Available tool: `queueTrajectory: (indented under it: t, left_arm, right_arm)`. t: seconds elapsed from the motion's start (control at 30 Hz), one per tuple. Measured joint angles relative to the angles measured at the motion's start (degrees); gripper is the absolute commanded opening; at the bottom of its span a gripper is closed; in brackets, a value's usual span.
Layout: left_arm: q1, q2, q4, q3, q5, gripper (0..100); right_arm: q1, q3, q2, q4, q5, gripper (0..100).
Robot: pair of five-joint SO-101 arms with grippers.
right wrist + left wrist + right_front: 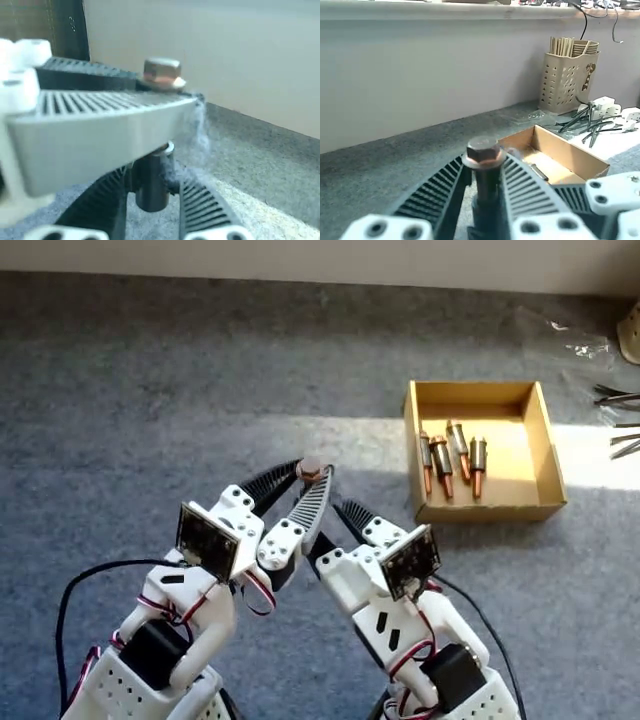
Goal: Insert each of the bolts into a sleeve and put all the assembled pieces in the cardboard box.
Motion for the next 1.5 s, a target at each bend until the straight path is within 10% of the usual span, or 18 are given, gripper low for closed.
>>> queueTrajectory:
  t: [1.5]
  left_arm:
    - [2.81, -0.18, 9.76, -8.53, -0.18, 18]
  right_arm:
    - [2.73, -2.55, 0.0, 0.26, 0.18, 0.5]
